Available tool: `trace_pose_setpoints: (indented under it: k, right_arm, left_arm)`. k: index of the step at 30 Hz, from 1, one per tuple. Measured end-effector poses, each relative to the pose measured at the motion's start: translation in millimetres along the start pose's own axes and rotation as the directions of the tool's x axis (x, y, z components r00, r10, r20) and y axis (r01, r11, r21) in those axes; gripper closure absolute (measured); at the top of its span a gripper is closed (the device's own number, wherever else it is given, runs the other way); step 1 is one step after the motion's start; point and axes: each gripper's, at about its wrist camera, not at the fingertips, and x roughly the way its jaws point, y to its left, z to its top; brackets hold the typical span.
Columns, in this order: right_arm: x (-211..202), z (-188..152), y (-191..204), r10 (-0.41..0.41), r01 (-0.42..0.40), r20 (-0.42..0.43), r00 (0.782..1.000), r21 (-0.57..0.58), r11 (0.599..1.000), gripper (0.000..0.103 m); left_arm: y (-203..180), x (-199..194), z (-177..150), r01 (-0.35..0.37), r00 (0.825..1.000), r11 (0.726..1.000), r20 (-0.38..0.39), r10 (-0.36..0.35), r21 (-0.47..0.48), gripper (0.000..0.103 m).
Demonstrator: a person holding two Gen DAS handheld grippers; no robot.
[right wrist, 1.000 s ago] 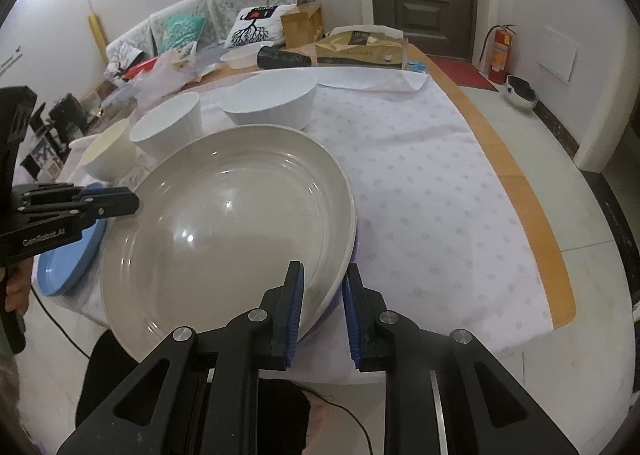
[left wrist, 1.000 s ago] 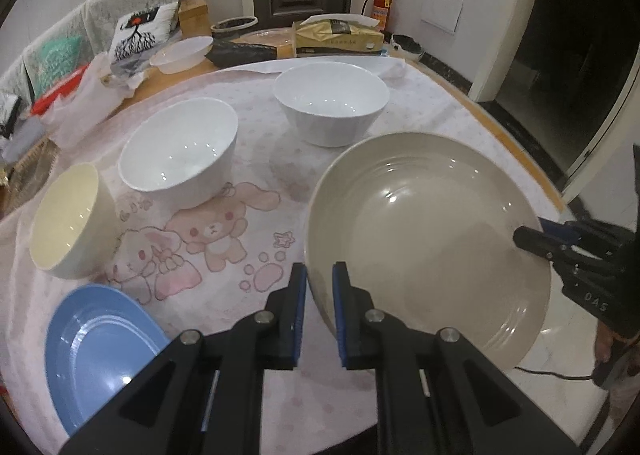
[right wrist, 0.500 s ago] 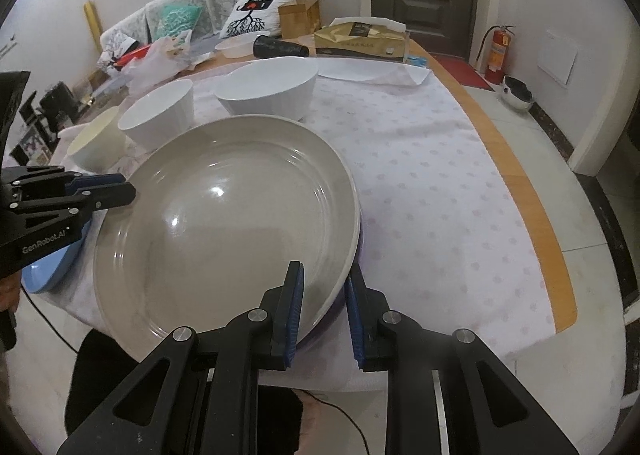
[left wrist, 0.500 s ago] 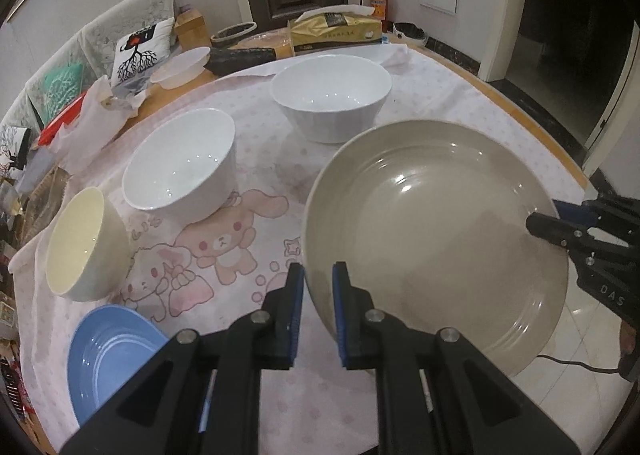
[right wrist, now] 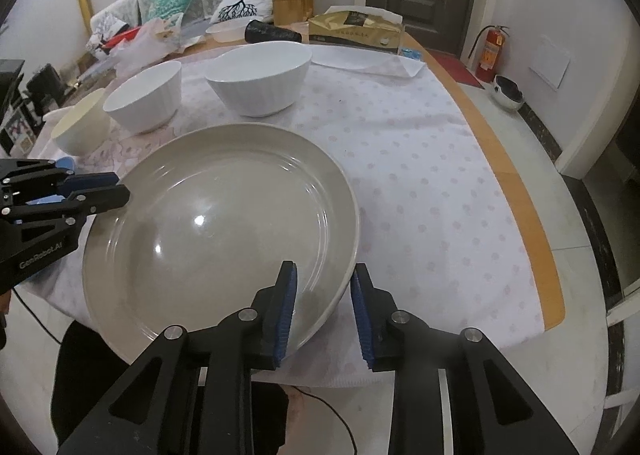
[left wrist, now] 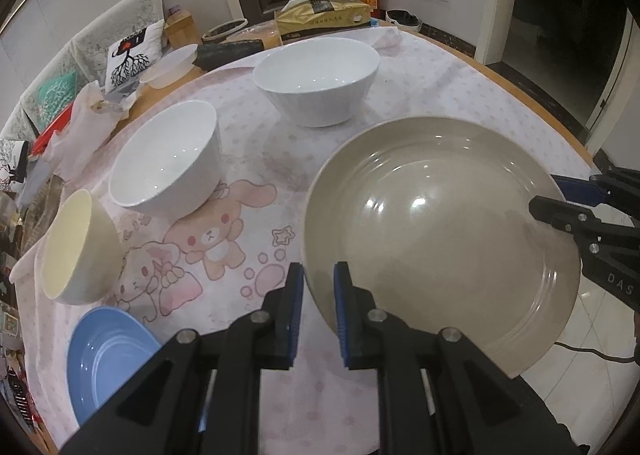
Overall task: Organize plates and bowls
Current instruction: 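Lower the beige plate onto the purple plate and open both grippers, then grasp the blue plate rim with both grippers and lift it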
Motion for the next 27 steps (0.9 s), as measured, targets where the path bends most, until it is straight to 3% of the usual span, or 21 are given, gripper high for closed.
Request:
trace_pose_setpoints:
  k: [4, 7, 10, 18, 22, 27]
  right_arm:
    - [-2, 1, 0, -0.008, 0.008, -0.001, 1.000, -0.002, 1.000, 0.079]
    - [-14, 4, 2, -0.024, 0.024, 0.023, 0.999, -0.008, 1.000, 0.075]
    - [-26, 8, 7, -0.037, 0.038, 0.049, 0.998, -0.015, 0.999, 0.072]
    - [-49, 26, 68, 0.144, -0.137, 0.074, 0.987, -0.094, 0.986, 0.071]
    - [-47, 34, 112, 0.257, -0.248, 0.042, 0.966, -0.147, 0.958, 0.070]
    - [-36, 39, 167, 0.349, -0.346, -0.021, 0.937, -0.197, 0.917, 0.067]
  left_arm:
    - [2, -3, -2, 0.015, 1.000, 1.000, 0.010, -0.015, -0.013, 0.090]
    - [11, -14, -2, 0.033, 0.999, 0.999, 0.043, -0.031, -0.039, 0.081]
    - [21, -28, -3, 0.051, 0.996, 0.997, 0.081, -0.046, -0.061, 0.079]
    - [77, -78, -26, 0.056, 0.983, 0.983, 0.180, -0.024, -0.177, 0.073]
    - [117, -96, -53, 0.041, 0.978, 0.965, 0.209, 0.015, -0.260, 0.069]
    - [168, -101, -97, -0.030, 0.977, 0.925, 0.184, 0.107, -0.378, 0.067]
